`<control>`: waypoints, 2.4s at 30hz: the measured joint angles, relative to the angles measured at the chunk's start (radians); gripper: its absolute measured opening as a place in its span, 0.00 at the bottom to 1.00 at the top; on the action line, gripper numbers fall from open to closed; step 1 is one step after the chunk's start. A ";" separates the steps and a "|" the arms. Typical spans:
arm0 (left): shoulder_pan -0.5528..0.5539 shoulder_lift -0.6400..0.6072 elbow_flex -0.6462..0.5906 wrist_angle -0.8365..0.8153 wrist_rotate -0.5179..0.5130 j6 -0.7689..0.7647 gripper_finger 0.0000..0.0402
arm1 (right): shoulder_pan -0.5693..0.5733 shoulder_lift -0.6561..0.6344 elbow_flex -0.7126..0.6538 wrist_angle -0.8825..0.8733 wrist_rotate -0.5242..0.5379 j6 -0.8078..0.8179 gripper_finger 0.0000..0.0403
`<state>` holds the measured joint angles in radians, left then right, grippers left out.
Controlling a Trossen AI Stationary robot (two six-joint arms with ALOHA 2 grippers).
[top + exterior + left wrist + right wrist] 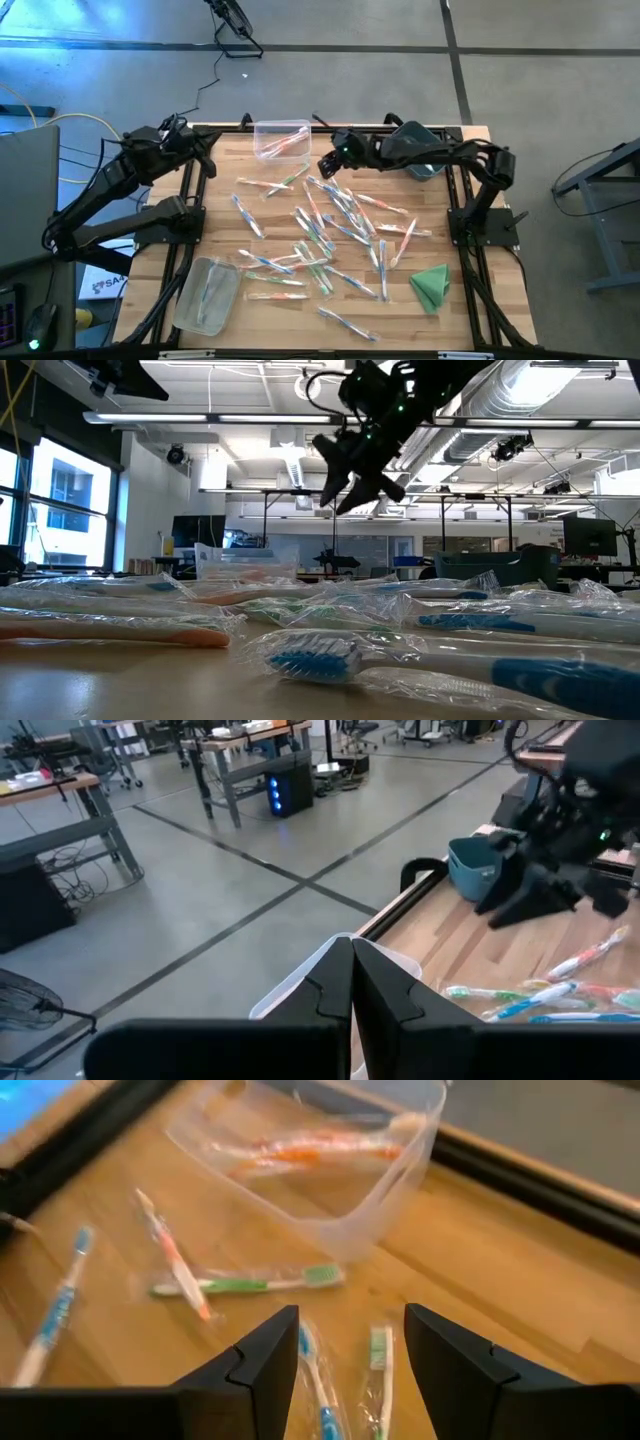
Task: Pick & Place Toothbrushes
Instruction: Put the green toothbrush into the blue bin
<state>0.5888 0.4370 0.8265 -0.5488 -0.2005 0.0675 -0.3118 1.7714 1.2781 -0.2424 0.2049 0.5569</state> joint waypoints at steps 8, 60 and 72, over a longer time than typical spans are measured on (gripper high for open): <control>0.000 0.000 0.000 0.000 0.000 0.003 0.00 | 0.011 0.077 0.000 -0.004 -0.033 0.027 0.43; 0.000 0.002 0.000 0.030 -0.021 -0.012 0.00 | -0.010 0.320 -0.001 0.120 0.044 0.001 0.04; 0.000 0.002 0.000 0.026 -0.023 -0.011 0.00 | -0.009 0.168 -0.003 0.142 0.116 -0.123 0.02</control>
<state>0.5892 0.4385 0.8265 -0.5228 -0.2234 0.0570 -0.3210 1.9396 1.2755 -0.1005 0.3207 0.4335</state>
